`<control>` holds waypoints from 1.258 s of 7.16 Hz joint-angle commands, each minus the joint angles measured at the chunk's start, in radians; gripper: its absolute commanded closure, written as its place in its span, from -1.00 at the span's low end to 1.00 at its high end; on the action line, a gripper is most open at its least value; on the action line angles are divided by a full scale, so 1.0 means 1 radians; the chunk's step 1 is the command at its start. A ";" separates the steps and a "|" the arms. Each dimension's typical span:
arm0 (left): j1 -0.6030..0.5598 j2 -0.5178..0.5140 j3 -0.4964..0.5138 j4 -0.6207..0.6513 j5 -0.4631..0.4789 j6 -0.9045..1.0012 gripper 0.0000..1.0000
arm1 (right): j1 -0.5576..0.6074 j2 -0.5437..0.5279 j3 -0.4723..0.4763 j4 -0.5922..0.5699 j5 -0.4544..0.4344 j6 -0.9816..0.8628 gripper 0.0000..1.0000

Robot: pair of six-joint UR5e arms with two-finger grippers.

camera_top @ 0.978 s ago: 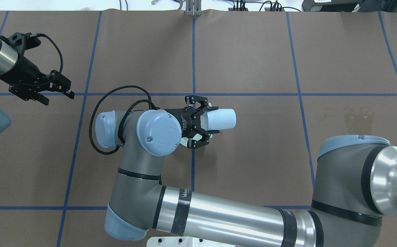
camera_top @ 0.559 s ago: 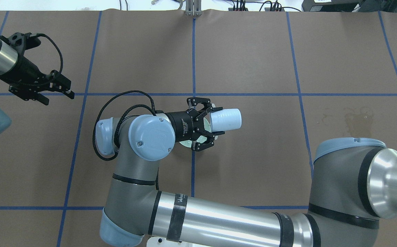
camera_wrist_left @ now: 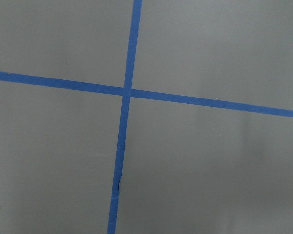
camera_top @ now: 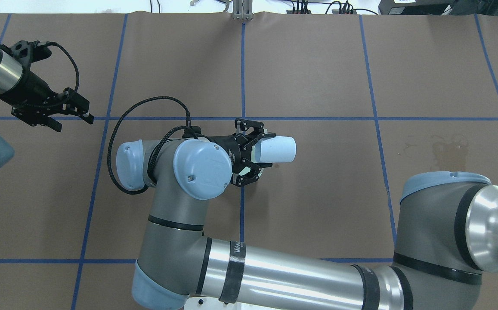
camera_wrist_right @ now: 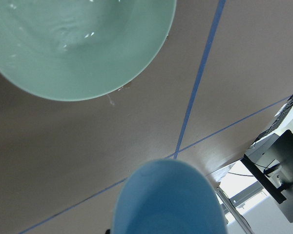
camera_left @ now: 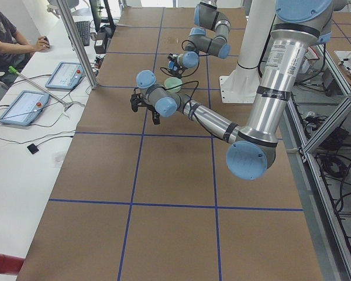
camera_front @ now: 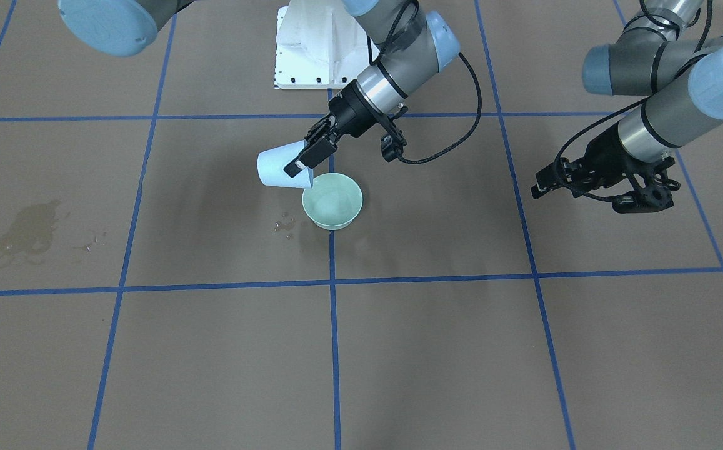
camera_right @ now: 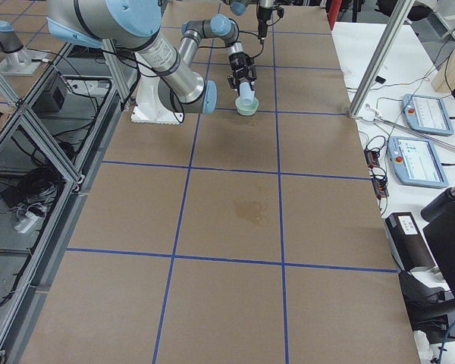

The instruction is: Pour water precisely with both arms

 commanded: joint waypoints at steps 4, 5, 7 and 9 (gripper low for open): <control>-0.002 -0.002 -0.005 -0.002 0.000 -0.002 -0.85 | 0.349 -0.555 0.627 0.491 0.478 0.344 1.00; -0.002 -0.002 -0.006 -0.002 0.000 -0.002 -0.85 | 0.436 -0.640 0.637 0.593 0.548 0.344 1.00; -0.002 0.000 -0.024 0.001 -0.018 -0.009 -0.89 | 0.523 -0.701 0.637 0.612 0.580 0.512 1.00; -0.003 0.000 -0.023 0.001 -0.018 -0.009 -0.89 | 0.569 -0.802 0.630 0.788 0.582 0.591 1.00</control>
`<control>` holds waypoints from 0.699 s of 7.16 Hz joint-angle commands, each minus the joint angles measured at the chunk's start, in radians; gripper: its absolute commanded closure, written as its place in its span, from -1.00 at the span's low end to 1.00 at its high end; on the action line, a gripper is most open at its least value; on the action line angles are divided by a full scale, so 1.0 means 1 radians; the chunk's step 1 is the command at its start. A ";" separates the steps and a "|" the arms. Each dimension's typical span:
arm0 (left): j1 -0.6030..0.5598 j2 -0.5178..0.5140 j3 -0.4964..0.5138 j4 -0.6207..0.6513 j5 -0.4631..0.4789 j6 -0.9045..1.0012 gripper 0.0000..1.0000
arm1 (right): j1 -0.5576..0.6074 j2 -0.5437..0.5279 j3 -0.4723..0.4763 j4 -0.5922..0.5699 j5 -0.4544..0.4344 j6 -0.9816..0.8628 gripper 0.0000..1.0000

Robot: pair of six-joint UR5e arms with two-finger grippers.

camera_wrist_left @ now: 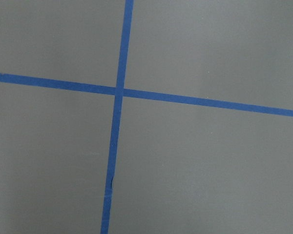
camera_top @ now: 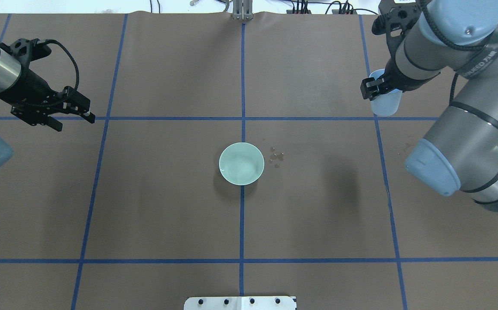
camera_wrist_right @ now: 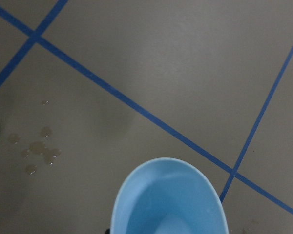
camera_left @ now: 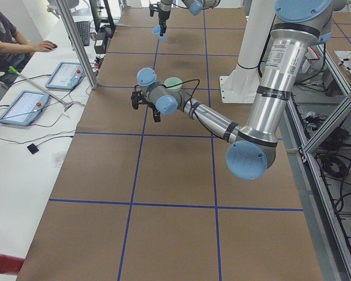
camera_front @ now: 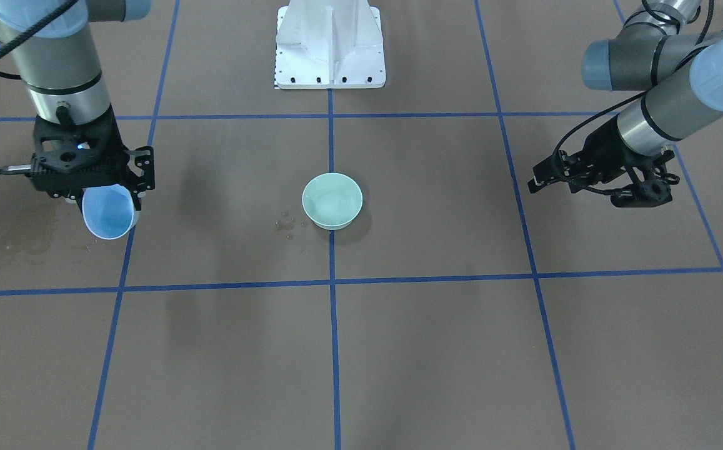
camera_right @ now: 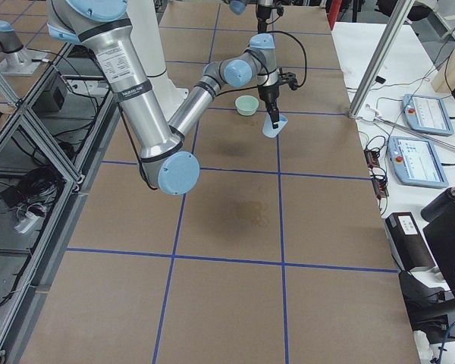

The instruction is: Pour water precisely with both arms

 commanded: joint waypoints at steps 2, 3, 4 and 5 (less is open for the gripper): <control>-0.001 0.001 0.000 0.000 -0.002 -0.001 -0.90 | 0.051 -0.202 -0.011 0.270 -0.001 0.154 1.00; -0.001 0.001 -0.002 0.000 -0.002 -0.002 -0.90 | 0.051 -0.302 -0.021 0.440 -0.007 0.192 1.00; -0.001 0.000 -0.002 0.000 -0.002 -0.002 -0.90 | 0.051 -0.386 -0.030 0.568 -0.025 0.229 1.00; -0.001 0.001 -0.002 0.000 -0.002 -0.002 -0.90 | 0.051 -0.469 -0.051 0.687 -0.080 0.254 1.00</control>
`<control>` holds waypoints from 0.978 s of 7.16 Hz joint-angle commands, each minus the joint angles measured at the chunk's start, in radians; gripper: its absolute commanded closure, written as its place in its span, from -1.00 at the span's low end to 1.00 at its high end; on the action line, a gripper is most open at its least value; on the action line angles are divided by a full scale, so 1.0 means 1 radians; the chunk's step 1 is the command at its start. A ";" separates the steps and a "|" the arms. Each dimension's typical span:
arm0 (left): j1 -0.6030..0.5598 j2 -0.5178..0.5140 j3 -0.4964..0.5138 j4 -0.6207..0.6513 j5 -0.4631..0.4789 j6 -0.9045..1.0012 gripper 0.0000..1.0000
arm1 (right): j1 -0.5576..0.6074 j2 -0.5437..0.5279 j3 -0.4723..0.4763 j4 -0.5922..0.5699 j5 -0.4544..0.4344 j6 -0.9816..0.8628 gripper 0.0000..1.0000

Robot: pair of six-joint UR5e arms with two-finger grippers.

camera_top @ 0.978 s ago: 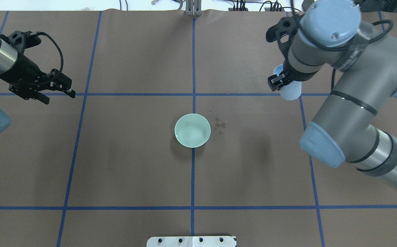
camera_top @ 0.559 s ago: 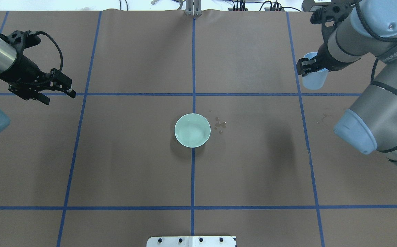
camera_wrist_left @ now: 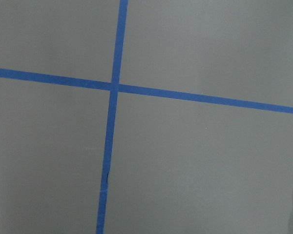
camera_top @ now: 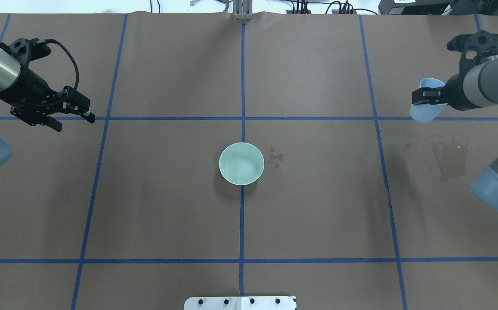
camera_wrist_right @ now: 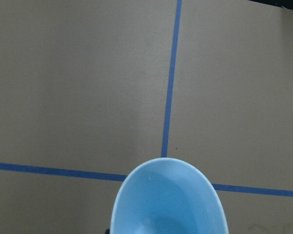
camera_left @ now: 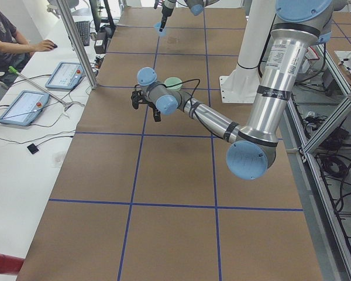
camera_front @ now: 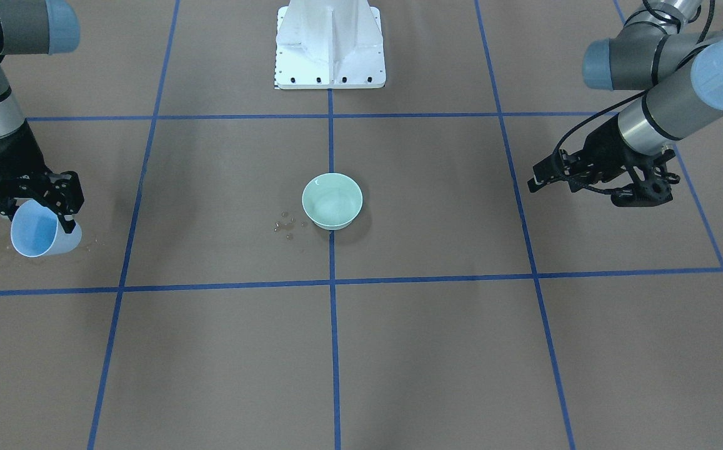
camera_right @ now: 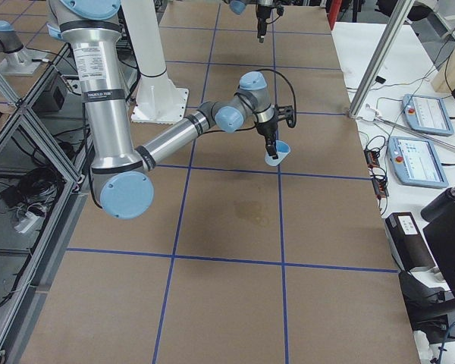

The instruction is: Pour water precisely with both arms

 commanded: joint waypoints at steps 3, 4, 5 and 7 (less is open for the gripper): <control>0.002 -0.001 -0.005 -0.002 0.000 -0.029 -0.92 | -0.001 -0.264 -0.113 0.429 -0.116 0.091 1.00; 0.002 -0.001 -0.009 -0.002 0.000 -0.029 -0.92 | -0.002 -0.315 -0.121 0.494 -0.117 0.092 1.00; 0.002 -0.001 -0.009 -0.002 0.000 -0.029 -0.91 | -0.005 -0.343 -0.136 0.549 -0.117 0.106 1.00; 0.002 -0.001 -0.011 -0.002 0.000 -0.031 -0.92 | -0.043 -0.396 -0.137 0.617 -0.120 0.121 1.00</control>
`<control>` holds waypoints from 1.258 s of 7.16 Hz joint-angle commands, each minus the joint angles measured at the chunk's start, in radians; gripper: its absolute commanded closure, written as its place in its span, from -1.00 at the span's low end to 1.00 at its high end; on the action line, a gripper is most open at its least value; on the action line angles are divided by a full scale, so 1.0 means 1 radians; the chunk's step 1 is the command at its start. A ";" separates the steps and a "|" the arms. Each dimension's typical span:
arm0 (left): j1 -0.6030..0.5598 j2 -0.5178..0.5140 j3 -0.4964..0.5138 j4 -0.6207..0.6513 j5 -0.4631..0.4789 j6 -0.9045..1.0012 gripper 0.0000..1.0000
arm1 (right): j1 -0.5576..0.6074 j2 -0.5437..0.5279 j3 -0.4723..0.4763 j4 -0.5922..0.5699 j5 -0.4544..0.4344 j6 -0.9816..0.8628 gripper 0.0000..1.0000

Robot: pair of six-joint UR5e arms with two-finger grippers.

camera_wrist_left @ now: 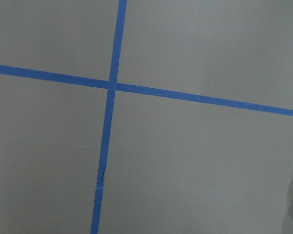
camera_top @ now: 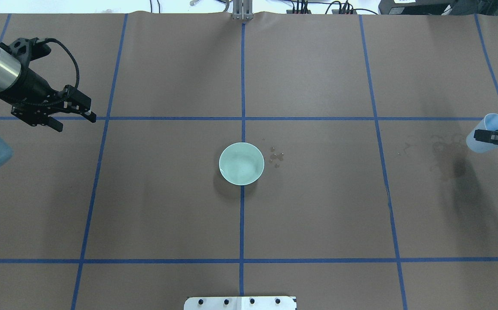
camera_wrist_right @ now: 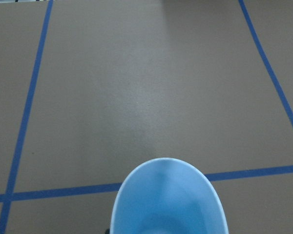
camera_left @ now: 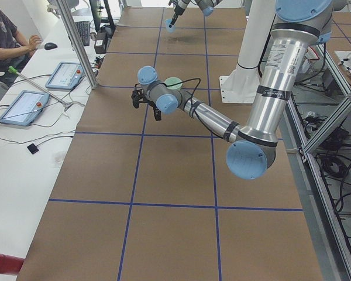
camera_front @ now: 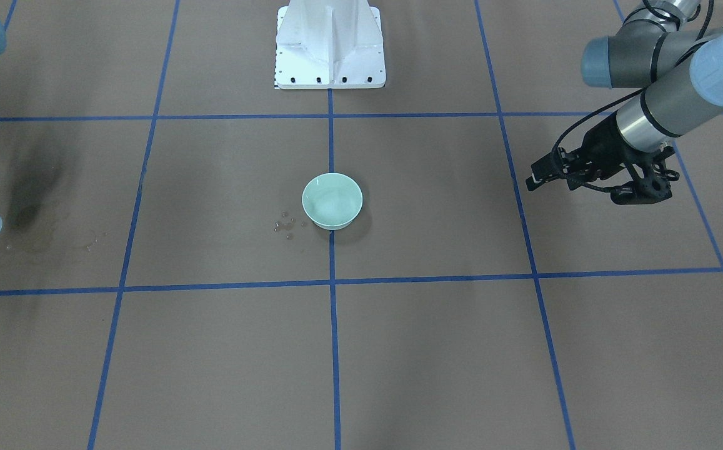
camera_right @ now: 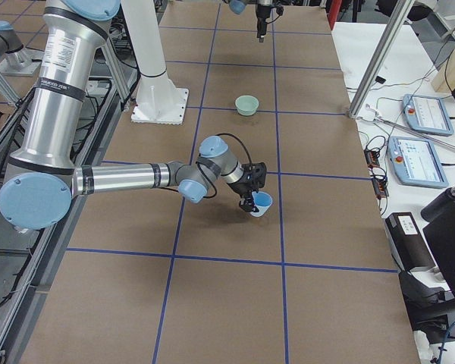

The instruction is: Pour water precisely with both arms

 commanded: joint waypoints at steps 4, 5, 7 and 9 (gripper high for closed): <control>-0.001 -0.002 -0.003 0.000 0.000 -0.003 -0.92 | -0.059 -0.068 -0.123 0.241 -0.024 0.012 0.77; -0.001 -0.002 -0.006 0.000 0.000 -0.003 -0.92 | -0.065 -0.070 -0.134 0.241 -0.024 0.011 0.61; -0.001 0.000 -0.006 0.000 0.000 -0.003 -0.92 | -0.077 -0.068 -0.144 0.241 -0.026 0.011 0.05; -0.001 0.000 -0.018 0.002 -0.002 -0.003 -0.92 | -0.079 -0.068 -0.146 0.241 -0.026 0.011 -0.75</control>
